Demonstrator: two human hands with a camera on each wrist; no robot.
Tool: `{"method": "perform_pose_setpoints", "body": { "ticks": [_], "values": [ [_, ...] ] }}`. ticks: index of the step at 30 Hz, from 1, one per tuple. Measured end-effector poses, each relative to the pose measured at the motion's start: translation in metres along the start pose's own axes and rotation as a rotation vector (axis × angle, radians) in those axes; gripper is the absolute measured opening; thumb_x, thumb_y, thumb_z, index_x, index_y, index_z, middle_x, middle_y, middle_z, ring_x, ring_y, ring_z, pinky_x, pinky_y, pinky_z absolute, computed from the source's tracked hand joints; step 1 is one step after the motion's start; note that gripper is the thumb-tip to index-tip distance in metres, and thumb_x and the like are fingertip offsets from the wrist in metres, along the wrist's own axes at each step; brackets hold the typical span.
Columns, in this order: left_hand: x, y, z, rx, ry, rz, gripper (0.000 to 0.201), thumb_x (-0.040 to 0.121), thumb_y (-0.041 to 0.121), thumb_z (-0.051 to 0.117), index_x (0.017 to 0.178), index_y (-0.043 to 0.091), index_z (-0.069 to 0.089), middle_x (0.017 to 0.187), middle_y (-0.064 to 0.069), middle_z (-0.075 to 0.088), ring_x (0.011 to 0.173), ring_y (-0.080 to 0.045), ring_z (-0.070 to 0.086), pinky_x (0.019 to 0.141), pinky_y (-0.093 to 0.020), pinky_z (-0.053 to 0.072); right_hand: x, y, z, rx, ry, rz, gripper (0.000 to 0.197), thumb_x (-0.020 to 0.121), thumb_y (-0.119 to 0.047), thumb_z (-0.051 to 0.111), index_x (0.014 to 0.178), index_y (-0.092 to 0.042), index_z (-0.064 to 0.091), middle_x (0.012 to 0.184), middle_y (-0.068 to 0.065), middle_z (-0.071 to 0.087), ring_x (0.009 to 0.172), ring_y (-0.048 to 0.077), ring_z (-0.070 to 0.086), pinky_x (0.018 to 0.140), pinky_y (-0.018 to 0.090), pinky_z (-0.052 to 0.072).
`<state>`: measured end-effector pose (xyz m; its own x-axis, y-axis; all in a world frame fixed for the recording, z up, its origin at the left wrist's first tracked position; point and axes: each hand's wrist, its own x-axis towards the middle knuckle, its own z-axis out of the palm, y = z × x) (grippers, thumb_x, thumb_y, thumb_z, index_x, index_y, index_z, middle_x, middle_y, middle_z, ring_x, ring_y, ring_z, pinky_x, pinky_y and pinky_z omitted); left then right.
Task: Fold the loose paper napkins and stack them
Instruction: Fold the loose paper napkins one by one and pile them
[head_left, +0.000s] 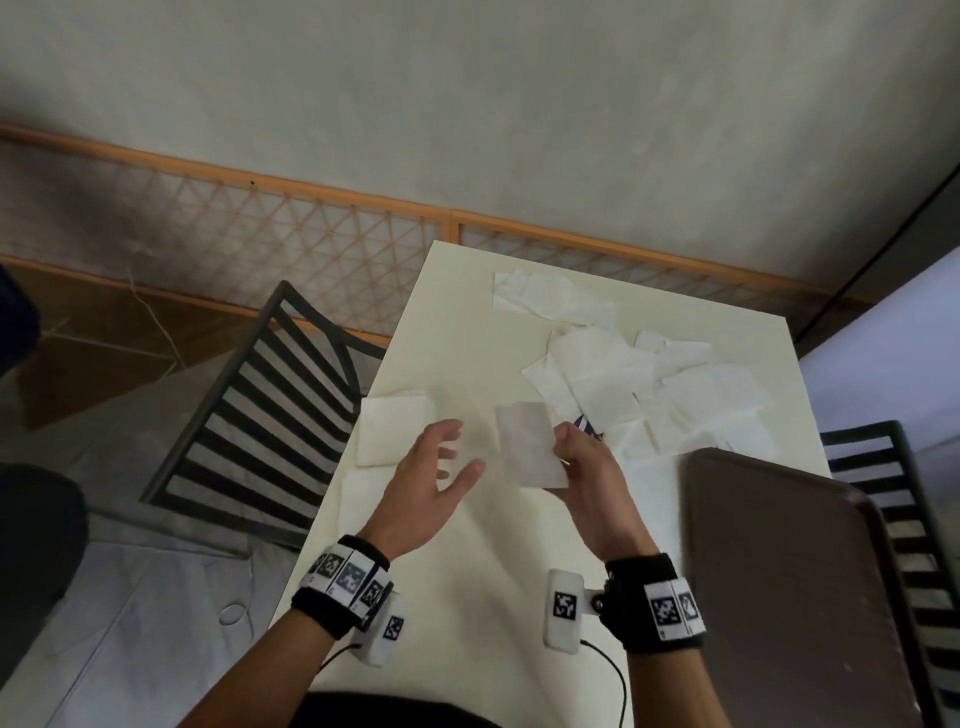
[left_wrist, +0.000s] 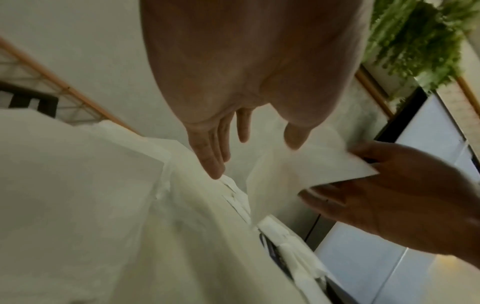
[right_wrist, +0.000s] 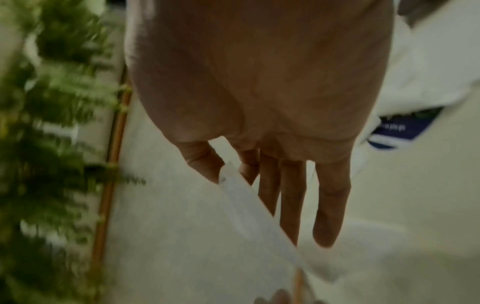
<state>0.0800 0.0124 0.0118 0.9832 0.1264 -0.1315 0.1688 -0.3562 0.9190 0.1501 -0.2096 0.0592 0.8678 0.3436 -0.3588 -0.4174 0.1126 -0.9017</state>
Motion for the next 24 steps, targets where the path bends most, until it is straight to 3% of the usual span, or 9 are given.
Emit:
{"method": "perform_pose_setpoints", "body": {
  "ticks": [1,3,5,9,13,16,19,21,24],
  "values": [
    [-0.001,0.005,0.000,-0.088,-0.012,-0.046,0.064,0.100,0.064,0.063,0.155,0.042,0.038,0.149,0.016,0.052,0.130,0.002,0.056,0.107,-0.030,0.053,-0.007,-0.004,0.000,0.139,-0.044,0.029,0.015,0.088,-0.017,0.058,0.091,-0.004,0.053,0.103,0.015,0.051,0.098,0.030,0.048,0.084,0.041,0.048],
    [-0.003,0.015,-0.002,-0.277,-0.049,-0.095,0.075,0.091,0.083,0.057,0.155,0.053,0.032,0.152,0.014,0.052,0.136,0.000,0.054,0.113,-0.034,0.048,-0.020,-0.014,0.002,0.296,-0.084,0.092,0.038,0.085,-0.013,0.051,0.116,0.005,0.066,0.115,0.019,0.063,0.105,0.030,0.059,0.084,0.039,0.051],
    [-0.004,0.023,-0.003,-0.392,-0.065,-0.082,0.080,0.084,0.089,0.060,0.152,0.057,0.035,0.149,0.015,0.058,0.142,-0.007,0.053,0.118,-0.038,0.043,-0.026,-0.020,0.002,0.334,-0.085,0.124,0.045,0.088,-0.007,0.041,0.121,0.004,0.070,0.116,0.016,0.072,0.099,0.026,0.066,0.078,0.035,0.052],
    [-0.002,0.045,-0.009,-0.484,-0.128,-0.044,0.063,0.086,0.053,0.084,0.141,0.034,0.062,0.125,0.003,0.077,0.121,-0.019,0.071,0.103,-0.038,0.058,-0.024,-0.022,0.000,0.292,-0.027,0.127,0.040,0.092,-0.007,0.039,0.119,-0.001,0.067,0.110,0.015,0.068,0.095,0.027,0.063,0.072,0.033,0.053],
    [-0.002,0.051,-0.011,-0.371,-0.180,-0.022,0.022,0.088,0.024,0.090,0.098,0.008,0.079,0.096,-0.014,0.078,0.087,-0.024,0.075,0.078,-0.041,0.058,-0.019,-0.016,0.004,0.253,0.116,0.108,0.028,0.104,-0.015,0.048,0.087,-0.013,0.070,0.091,0.006,0.067,0.079,0.020,0.063,0.071,0.037,0.049],
    [-0.005,0.047,-0.010,-0.347,-0.121,-0.033,0.025,0.090,0.027,0.087,0.091,0.005,0.076,0.094,-0.025,0.072,0.080,-0.020,0.071,0.070,-0.034,0.054,-0.013,0.004,0.012,0.221,0.205,0.163,0.027,0.105,-0.031,0.063,0.119,-0.010,0.071,0.111,0.014,0.076,0.096,0.027,0.072,0.076,0.040,0.059],
    [-0.006,0.039,-0.008,-0.334,-0.042,-0.038,0.026,0.089,0.033,0.088,0.091,0.009,0.076,0.093,-0.023,0.070,0.080,-0.020,0.068,0.073,-0.039,0.052,-0.013,0.022,0.024,0.181,0.260,0.147,0.034,0.105,-0.019,0.069,0.134,-0.008,0.055,0.107,0.010,0.078,0.090,0.024,0.076,0.072,0.035,0.062],
    [-0.006,0.033,-0.007,-0.280,0.016,-0.010,0.033,0.085,0.040,0.089,0.091,0.010,0.076,0.098,-0.011,0.071,0.089,-0.014,0.070,0.082,-0.043,0.056,-0.014,0.027,0.027,0.158,0.272,0.116,0.034,0.105,-0.007,0.067,0.134,-0.016,0.051,0.101,0.012,0.077,0.083,0.020,0.076,0.068,0.031,0.062],
    [-0.003,0.028,-0.009,-0.103,0.043,0.167,0.033,0.083,0.039,0.091,0.081,0.010,0.074,0.143,0.015,0.062,0.136,-0.008,0.058,0.112,-0.033,0.048,-0.013,0.025,0.028,0.102,0.252,0.100,0.027,0.105,-0.005,0.064,0.128,-0.017,0.054,0.098,0.017,0.075,0.079,0.026,0.070,0.061,0.032,0.059]
  ]
}}
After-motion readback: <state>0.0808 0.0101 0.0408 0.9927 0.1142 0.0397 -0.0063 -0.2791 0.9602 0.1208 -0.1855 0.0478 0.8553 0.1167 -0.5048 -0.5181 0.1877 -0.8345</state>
